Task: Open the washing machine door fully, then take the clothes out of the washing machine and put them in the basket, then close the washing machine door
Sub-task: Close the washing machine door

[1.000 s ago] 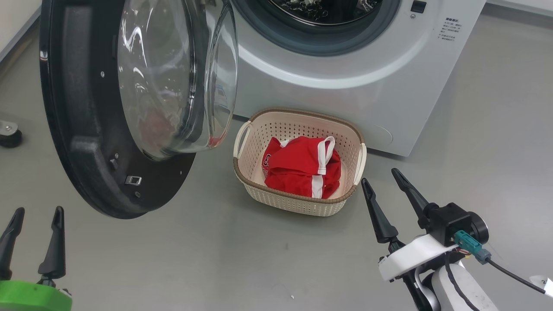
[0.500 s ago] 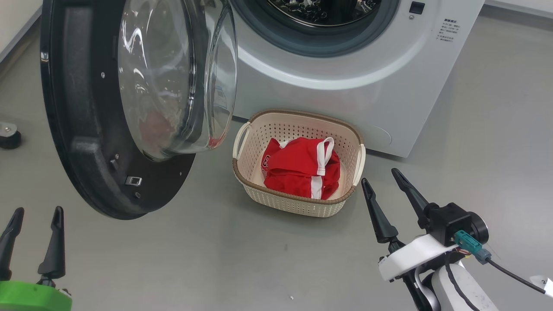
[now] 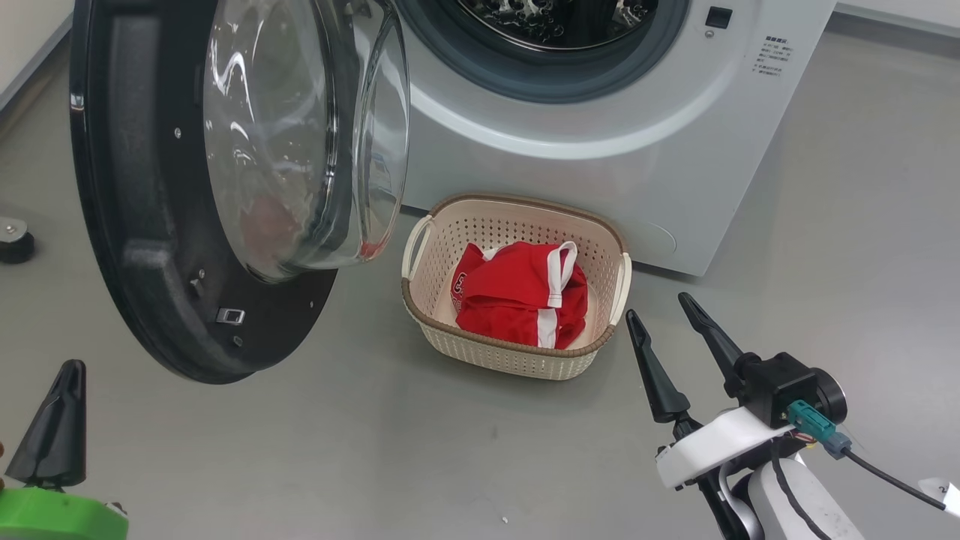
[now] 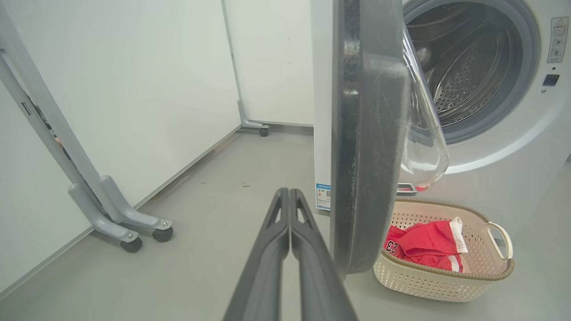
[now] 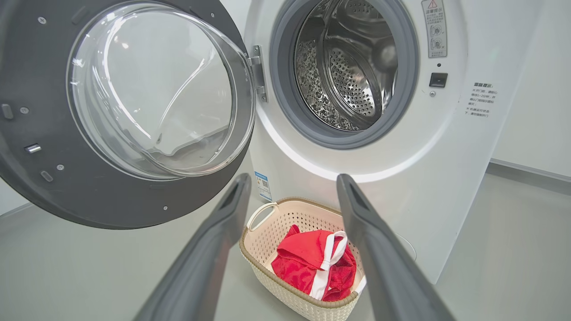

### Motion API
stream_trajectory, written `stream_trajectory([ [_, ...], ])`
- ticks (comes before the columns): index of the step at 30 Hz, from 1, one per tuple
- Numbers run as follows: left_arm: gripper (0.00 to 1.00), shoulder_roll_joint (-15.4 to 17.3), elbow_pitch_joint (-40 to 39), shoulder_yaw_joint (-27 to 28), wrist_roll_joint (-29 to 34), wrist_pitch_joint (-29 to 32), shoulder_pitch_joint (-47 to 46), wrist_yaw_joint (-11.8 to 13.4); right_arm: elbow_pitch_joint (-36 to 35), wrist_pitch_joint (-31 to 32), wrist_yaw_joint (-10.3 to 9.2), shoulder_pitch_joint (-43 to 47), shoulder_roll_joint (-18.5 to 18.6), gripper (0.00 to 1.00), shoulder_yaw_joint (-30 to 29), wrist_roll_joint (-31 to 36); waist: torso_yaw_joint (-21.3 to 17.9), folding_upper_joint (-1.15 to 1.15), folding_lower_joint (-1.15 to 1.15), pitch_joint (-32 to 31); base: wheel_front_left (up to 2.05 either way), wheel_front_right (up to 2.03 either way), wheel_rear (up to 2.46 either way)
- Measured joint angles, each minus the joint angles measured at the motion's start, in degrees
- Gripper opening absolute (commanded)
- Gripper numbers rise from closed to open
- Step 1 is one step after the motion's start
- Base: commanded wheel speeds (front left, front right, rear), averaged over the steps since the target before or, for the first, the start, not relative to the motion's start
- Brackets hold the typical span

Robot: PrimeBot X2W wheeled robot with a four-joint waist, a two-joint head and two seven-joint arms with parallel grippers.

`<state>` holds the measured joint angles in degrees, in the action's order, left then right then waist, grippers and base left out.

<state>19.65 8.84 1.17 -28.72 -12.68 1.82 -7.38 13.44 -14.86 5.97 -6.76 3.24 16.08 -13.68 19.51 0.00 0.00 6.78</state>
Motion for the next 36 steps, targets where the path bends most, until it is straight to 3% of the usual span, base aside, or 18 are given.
stream_trajectory([
  [7, 0.00, 0.88, -0.26, -0.46, -0.58, 0.05, -0.02, 0.00, 0.02, 0.00, 0.00, 0.01, -0.01, 1.00, 0.36, 0.00, 0.03, 0.00, 0.00, -0.09, 0.00, 0.00, 0.00],
  [14, 0.00, 1.20, -2.24, -1.25, -6.42, 1.60, -0.37, 0.00, 0.02, 0.00, 0.00, 0.13, -0.01, 1.00, 0.78, 0.00, 0.11, 0.00, 0.00, 0.16, 0.00, 0.00, 0.00],
  [24, 0.00, 0.64, -3.60, 2.34, -23.71, 7.01, -4.89, 0.00, -0.18, 0.00, -0.07, 0.16, -0.01, 1.00, 1.00, 0.05, 0.19, 0.00, 0.00, 1.79, 0.00, 0.00, 0.00],
  [31, 0.00, -4.98, -2.02, 9.72, -45.45, 15.66, -9.63, 0.01, -0.12, 0.00, -0.07, 0.13, 0.00, 1.00, 0.73, 0.12, 0.29, 0.00, 0.00, 2.47, 0.00, 0.00, 0.00],
  [36, 0.00, -7.48, -0.82, 15.39, -57.81, 20.56, -13.40, 4.34, -0.12, 0.00, -0.08, 0.10, 0.00, 1.00, 0.64, 0.12, 0.16, 0.00, 0.00, 2.74, 0.00, 0.00, 0.00],
])
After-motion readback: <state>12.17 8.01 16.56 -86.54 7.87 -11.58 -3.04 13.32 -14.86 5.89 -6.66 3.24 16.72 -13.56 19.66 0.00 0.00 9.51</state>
